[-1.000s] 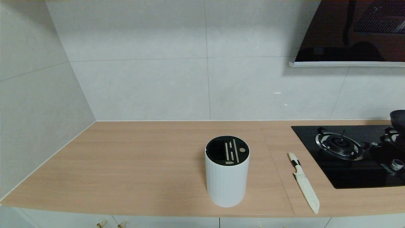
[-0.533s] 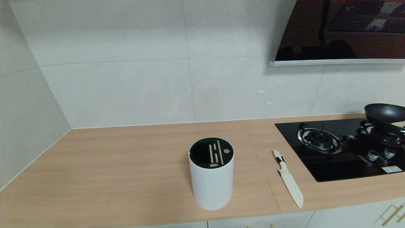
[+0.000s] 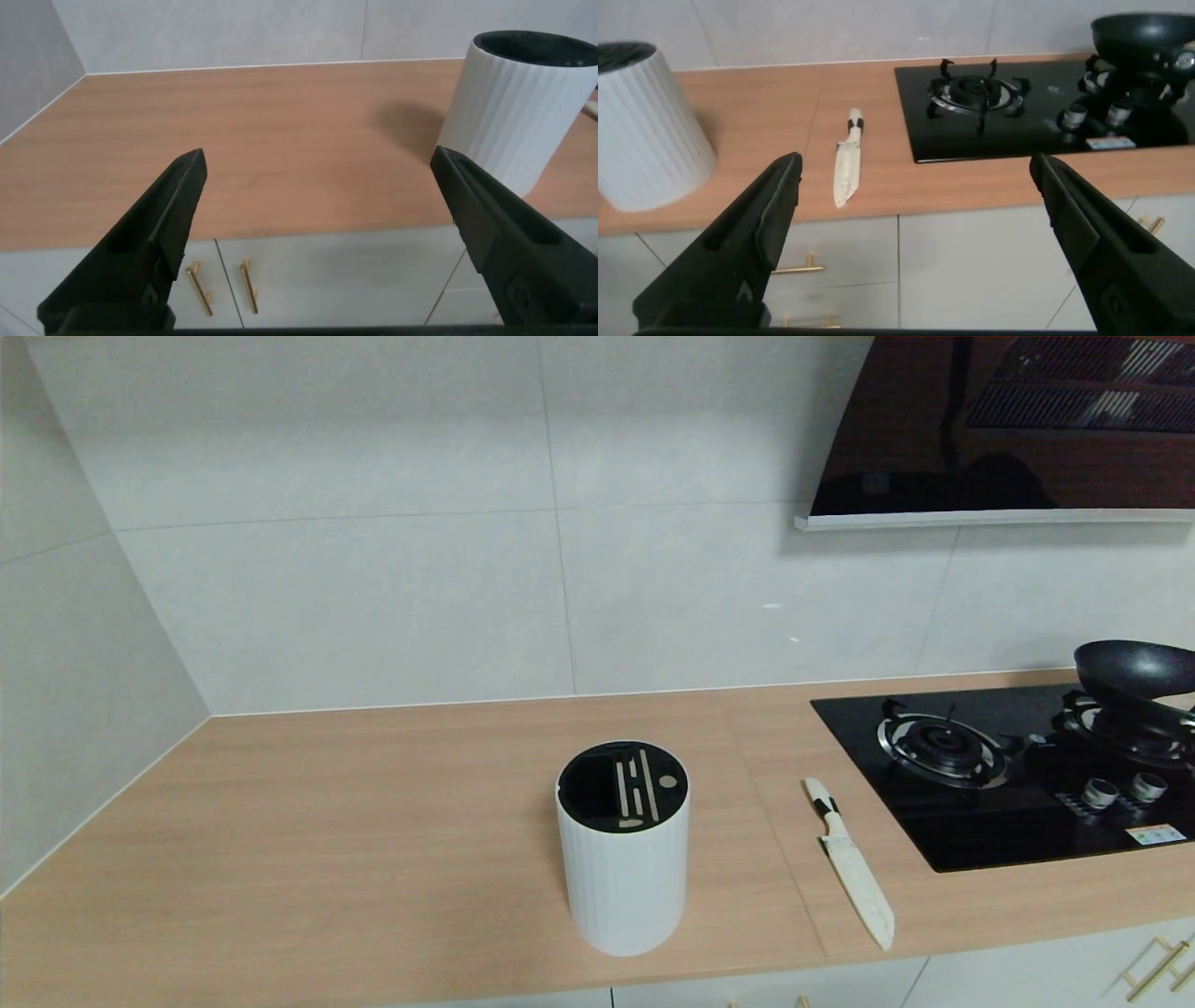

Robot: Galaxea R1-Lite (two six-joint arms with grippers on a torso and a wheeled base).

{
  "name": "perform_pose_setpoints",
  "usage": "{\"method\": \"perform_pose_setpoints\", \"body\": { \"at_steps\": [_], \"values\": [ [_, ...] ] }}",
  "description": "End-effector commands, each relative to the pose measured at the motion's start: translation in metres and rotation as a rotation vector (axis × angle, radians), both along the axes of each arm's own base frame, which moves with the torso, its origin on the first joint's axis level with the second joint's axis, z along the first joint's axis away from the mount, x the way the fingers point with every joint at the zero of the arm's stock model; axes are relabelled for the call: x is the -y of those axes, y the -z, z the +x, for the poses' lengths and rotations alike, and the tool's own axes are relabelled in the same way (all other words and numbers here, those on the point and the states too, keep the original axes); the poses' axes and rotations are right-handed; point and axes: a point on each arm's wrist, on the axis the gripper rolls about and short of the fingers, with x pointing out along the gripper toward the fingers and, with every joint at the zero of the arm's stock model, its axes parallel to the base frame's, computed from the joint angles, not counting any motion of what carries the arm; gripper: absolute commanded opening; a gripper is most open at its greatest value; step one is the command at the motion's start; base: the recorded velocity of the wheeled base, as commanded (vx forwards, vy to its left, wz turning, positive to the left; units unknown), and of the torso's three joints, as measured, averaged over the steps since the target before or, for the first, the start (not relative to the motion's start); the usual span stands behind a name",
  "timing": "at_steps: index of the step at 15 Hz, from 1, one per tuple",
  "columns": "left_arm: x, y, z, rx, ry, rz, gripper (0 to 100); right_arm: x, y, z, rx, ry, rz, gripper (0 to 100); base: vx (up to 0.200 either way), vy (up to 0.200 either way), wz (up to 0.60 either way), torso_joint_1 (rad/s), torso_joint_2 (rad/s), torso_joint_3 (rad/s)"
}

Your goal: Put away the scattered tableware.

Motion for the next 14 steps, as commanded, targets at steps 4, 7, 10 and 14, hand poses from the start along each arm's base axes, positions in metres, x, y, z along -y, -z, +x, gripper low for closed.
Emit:
{"method": "perform_pose_setpoints", "body": {
  "at_steps": [4,7,10,14],
  "values": [
    [0.000,0.000,0.000,0.000,0.000,-0.001,100,-0.002,-0.048,0.001,-0.003,-0.124,0.034,100,0.000,0.000,0.00,0.000,0.00,0.000],
    [0.000,0.000,0.000,0.000,-0.001,-0.001,100,-0.004,-0.064,0.024,-0.151,-0.215,0.045,100,0.000,0.000,0.00,0.000,0.00,0.000],
    [0.000,0.000,0.000,0.000,0.000,-0.001,100,-0.009,-0.072,0.054,-0.324,-0.340,0.061,100,0.000,0.000,0.00,0.000,0.00,0.000],
    [0.000,0.000,0.000,0.000,-0.001,-0.001,100,-0.017,-0.076,0.102,-0.467,-0.376,0.067,100,0.000,0.000,0.00,0.000,0.00,0.000]
  ]
}}
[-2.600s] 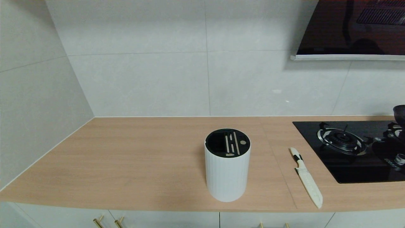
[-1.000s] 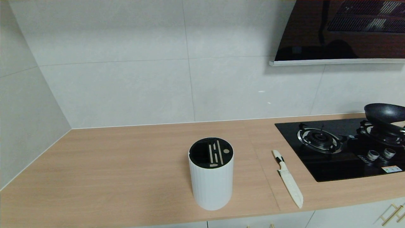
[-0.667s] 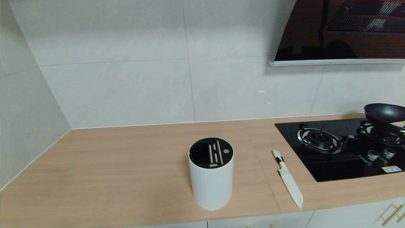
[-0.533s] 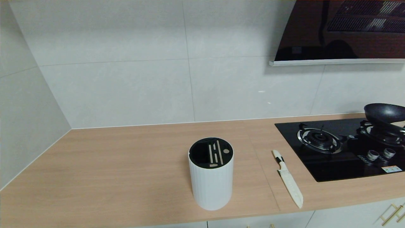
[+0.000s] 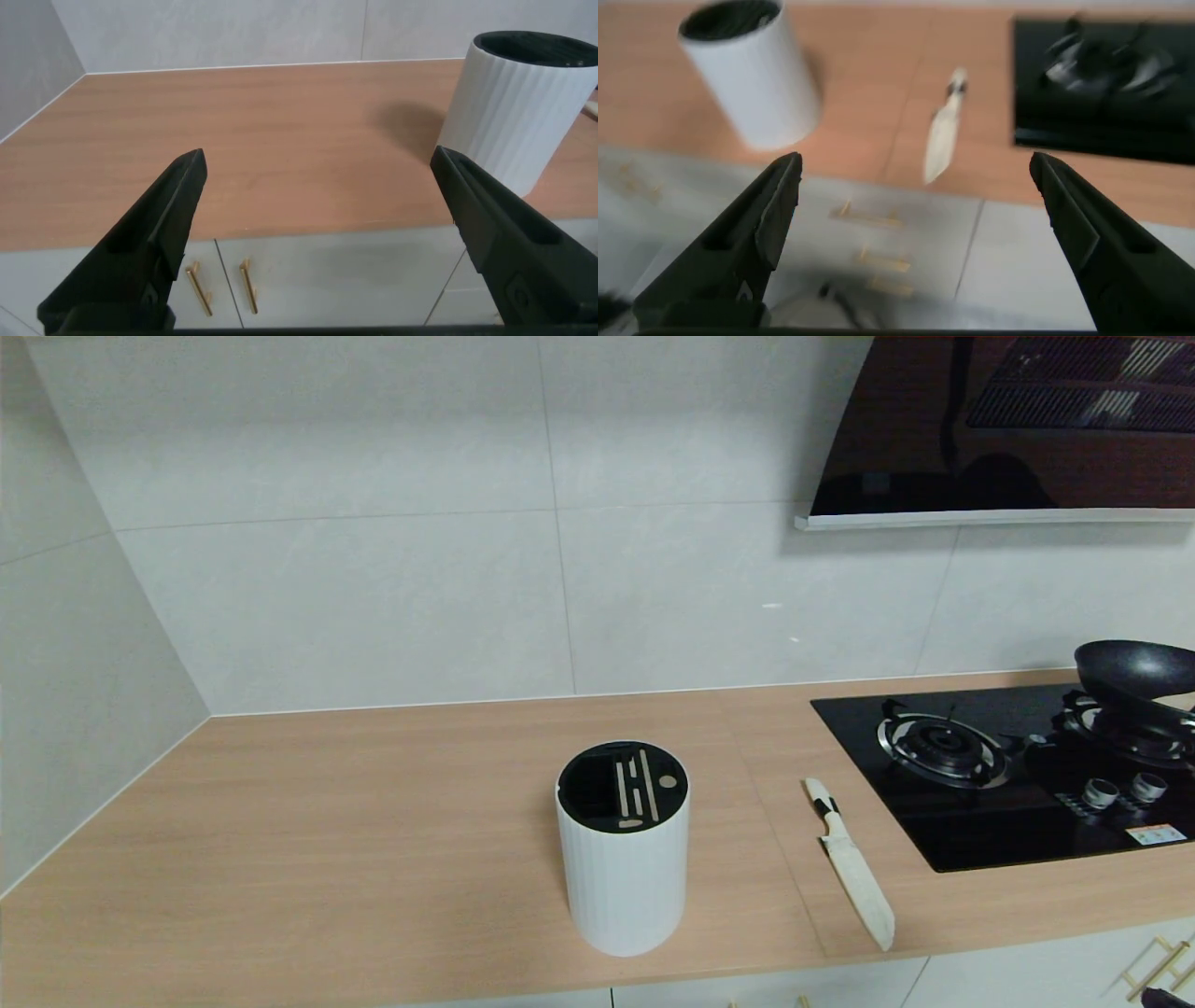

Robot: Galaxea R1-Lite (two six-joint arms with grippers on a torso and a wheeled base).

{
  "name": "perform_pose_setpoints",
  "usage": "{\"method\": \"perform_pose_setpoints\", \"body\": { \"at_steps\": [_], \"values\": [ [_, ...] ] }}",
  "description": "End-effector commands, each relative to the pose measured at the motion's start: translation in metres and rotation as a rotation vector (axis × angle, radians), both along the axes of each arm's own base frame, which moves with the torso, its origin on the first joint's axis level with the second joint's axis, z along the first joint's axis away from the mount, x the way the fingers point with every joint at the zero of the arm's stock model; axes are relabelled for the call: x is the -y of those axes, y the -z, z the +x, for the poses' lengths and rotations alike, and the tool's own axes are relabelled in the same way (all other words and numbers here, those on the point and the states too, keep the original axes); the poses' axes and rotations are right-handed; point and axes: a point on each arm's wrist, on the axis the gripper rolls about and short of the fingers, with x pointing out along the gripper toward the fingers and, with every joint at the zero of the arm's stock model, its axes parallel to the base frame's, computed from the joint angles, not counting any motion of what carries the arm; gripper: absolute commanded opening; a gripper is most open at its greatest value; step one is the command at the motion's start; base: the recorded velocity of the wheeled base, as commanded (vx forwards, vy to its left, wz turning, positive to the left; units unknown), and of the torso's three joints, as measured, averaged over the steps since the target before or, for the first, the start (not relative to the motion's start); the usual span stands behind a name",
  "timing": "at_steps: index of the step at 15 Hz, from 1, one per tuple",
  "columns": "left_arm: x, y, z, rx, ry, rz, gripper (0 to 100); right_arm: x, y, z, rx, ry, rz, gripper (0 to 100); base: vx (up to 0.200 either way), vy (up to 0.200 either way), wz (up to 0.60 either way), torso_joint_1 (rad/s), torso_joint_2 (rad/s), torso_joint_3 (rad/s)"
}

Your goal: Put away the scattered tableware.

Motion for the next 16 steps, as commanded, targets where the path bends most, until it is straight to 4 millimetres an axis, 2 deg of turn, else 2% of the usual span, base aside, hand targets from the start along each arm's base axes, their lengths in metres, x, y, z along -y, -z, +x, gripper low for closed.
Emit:
{"method": "perform_pose_setpoints", "body": {
  "at_steps": [1,2,4,8,10,11,12,14,16],
  "values": [
    [0.000,0.000,0.000,0.000,0.000,0.000,100,-0.008,0.000,0.045,-0.146,-0.032,-0.012,100,0.000,0.000,0.00,0.000,0.00,0.000],
    [0.000,0.000,0.000,0.000,-0.001,0.000,100,-0.012,0.002,0.066,-0.161,-0.031,-0.013,100,0.000,0.000,0.00,0.000,0.00,0.000],
    [0.000,0.000,0.000,0.000,-0.003,0.000,100,-0.016,0.008,0.093,-0.179,-0.027,-0.017,100,0.000,0.000,0.00,0.000,0.00,0.000],
    [0.000,0.000,0.000,0.000,0.000,0.000,100,-0.024,0.034,0.149,-0.257,0.024,-0.057,100,0.000,0.000,0.00,0.000,0.00,0.000],
    [0.000,0.000,0.000,0.000,0.000,0.000,100,-0.028,0.042,0.162,-0.274,0.022,-0.067,100,0.000,0.000,0.00,0.000,0.00,0.000],
    [0.000,0.000,0.000,0.000,0.000,0.000,100,-0.035,0.051,0.179,-0.288,0.022,-0.085,100,0.000,0.000,0.00,0.000,0.00,0.000],
    [0.000,0.000,0.000,0.000,-0.001,0.000,100,-0.036,0.055,0.184,-0.297,0.024,-0.090,100,0.000,0.000,0.00,0.000,0.00,0.000],
    [0.000,0.000,0.000,0.000,0.000,0.000,100,-0.044,0.070,0.208,-0.314,0.050,-0.120,100,0.000,0.000,0.00,0.000,0.00,0.000],
    [0.000,0.000,0.000,0.000,0.000,0.000,100,-0.048,0.077,0.221,-0.317,0.066,-0.136,100,0.000,0.000,0.00,0.000,0.00,0.000]
  ]
}}
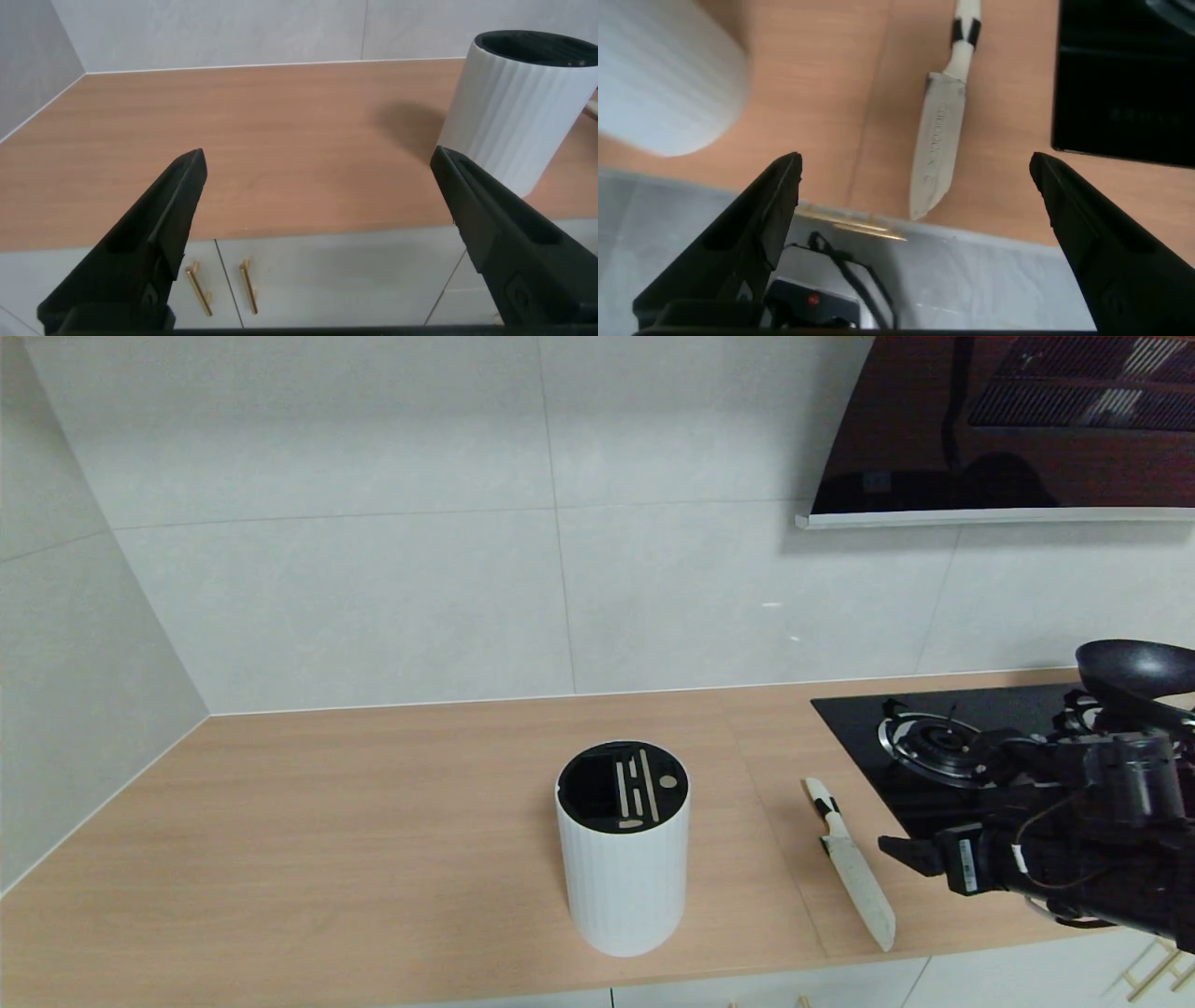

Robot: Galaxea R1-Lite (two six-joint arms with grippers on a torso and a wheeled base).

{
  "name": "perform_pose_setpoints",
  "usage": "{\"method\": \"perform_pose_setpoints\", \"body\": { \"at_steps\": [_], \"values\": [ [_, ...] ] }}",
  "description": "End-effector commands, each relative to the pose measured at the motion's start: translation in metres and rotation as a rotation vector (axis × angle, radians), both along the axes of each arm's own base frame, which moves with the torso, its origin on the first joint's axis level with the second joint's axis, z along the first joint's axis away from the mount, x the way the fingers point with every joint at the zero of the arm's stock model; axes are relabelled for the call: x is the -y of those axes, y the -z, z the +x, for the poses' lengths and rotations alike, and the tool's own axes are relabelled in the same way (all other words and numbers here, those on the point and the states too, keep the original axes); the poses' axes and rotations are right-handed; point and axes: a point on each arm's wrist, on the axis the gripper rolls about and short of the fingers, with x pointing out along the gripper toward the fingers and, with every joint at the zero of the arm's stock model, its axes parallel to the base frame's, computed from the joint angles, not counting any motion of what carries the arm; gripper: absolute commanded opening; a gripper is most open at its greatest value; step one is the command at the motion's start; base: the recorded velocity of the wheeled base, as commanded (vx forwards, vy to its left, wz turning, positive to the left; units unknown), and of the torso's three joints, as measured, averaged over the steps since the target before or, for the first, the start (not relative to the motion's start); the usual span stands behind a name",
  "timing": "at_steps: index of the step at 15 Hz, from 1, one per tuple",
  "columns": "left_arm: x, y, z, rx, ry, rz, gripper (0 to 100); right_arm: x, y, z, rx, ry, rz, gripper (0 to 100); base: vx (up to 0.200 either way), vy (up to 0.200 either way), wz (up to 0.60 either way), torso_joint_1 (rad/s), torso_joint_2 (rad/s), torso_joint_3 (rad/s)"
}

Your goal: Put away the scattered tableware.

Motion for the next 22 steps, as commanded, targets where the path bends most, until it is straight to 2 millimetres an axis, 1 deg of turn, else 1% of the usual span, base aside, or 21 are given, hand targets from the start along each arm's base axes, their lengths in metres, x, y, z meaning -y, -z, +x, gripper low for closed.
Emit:
{"method": "perform_pose_setpoints", "body": {
  "at_steps": [1,3,5,6,7,11,14,18,22],
  "values": [
    [0.000,0.000,0.000,0.000,-0.001,0.000,100,-0.008,0.027,0.026,-0.068,0.010,-0.031,100,0.000,0.000,0.00,0.000,0.00,0.000],
    [0.000,0.000,0.000,0.000,-0.003,0.000,100,-0.011,0.039,0.038,-0.097,0.012,-0.040,100,0.000,0.000,0.00,0.000,0.00,0.000],
    [0.000,0.000,0.000,0.000,0.000,0.001,100,-0.011,0.043,0.039,-0.109,0.012,-0.043,100,0.000,0.000,0.00,0.000,0.00,0.000],
    [0.000,0.000,0.000,0.000,0.000,0.000,100,-0.017,0.058,0.055,-0.109,0.023,-0.060,100,0.000,0.000,0.00,0.000,0.00,0.000],
    [0.000,0.000,0.000,0.000,-0.001,0.000,100,-0.018,0.064,0.064,-0.098,0.042,-0.073,100,0.000,0.000,0.00,0.000,0.00,0.000],
    [0.000,0.000,0.000,0.000,-0.001,0.000,100,-0.023,0.091,0.084,-0.106,0.074,-0.101,100,0.000,0.000,0.00,0.000,0.00,0.000],
    [0.000,0.000,0.000,0.000,-0.001,0.000,100,-0.024,0.109,0.091,-0.102,0.081,-0.105,100,0.000,0.000,0.00,0.000,0.00,0.000],
    [0.000,0.000,0.000,0.000,-0.001,0.000,100,-0.025,0.127,0.100,-0.078,0.120,-0.126,100,0.000,0.000,0.00,0.000,0.00,0.000],
    [0.000,0.000,0.000,0.000,-0.001,0.000,100,-0.026,0.136,0.107,-0.027,0.137,-0.118,100,0.000,0.000,0.00,0.000,0.00,0.000]
  ]
}}
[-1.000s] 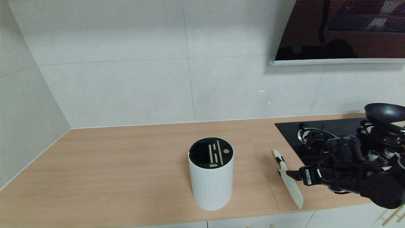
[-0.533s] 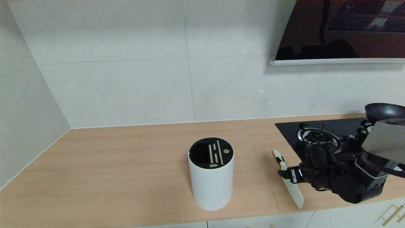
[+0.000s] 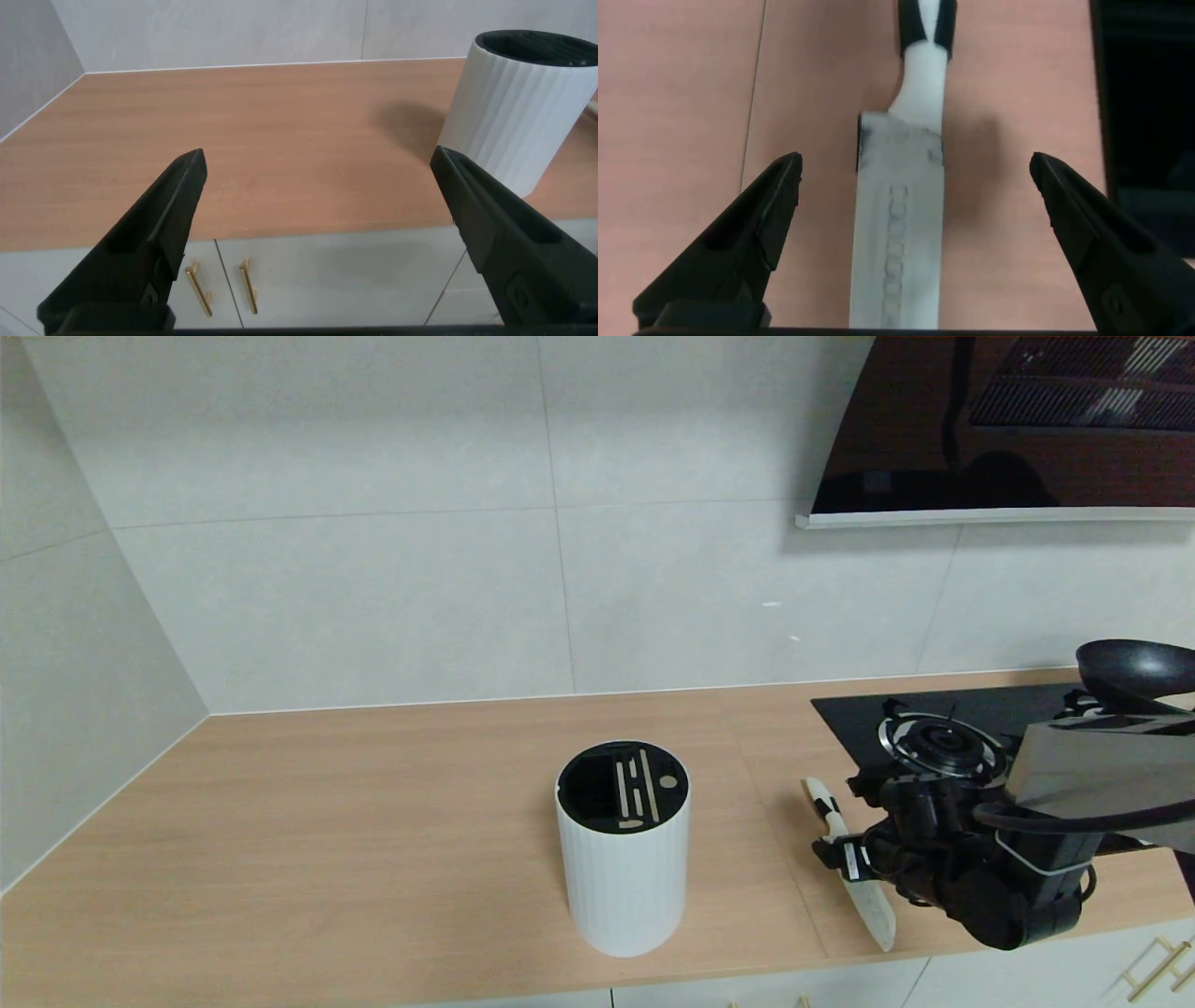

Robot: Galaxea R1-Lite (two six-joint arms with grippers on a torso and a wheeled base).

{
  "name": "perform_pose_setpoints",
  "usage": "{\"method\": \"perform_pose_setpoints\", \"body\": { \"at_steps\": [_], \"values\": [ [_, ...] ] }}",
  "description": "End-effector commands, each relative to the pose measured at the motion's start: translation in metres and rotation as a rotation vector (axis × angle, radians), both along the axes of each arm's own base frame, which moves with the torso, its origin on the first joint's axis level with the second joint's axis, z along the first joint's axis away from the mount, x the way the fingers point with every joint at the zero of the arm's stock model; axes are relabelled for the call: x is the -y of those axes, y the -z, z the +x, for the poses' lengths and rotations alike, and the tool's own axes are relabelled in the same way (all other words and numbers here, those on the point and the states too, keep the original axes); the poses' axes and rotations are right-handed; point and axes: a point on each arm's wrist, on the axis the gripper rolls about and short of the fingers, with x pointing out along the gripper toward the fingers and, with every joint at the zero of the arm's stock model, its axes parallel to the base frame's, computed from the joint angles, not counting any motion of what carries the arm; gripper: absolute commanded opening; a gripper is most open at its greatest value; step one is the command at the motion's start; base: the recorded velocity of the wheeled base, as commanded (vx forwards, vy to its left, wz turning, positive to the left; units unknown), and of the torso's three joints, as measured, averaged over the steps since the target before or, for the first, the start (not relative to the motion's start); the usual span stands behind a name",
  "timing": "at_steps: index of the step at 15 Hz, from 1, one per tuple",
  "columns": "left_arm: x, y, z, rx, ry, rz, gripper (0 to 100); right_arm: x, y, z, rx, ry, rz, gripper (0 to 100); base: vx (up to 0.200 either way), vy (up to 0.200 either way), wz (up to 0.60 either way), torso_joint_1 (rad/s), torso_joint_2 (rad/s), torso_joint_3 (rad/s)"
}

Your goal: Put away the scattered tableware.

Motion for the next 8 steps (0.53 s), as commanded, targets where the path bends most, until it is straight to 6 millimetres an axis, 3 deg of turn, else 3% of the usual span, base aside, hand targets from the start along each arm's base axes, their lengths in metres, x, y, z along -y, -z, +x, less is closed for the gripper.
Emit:
{"method": "perform_pose_setpoints", "body": {
  "at_steps": [1,8],
  "values": [
    [0.0000,0.0001,0.0001,-0.001,0.000,0.000,100,-0.0005,0.0095,0.0017,-0.015,0.001,-0.003,100,0.000,0.000,0.00,0.000,0.00,0.000],
    [0.0000,0.0001,0.0001,-0.001,-0.001,0.000,100,-0.0076,0.0097,0.0095,0.008,-0.003,0.014,100,0.000,0.000,0.00,0.000,0.00,0.000]
  ]
}}
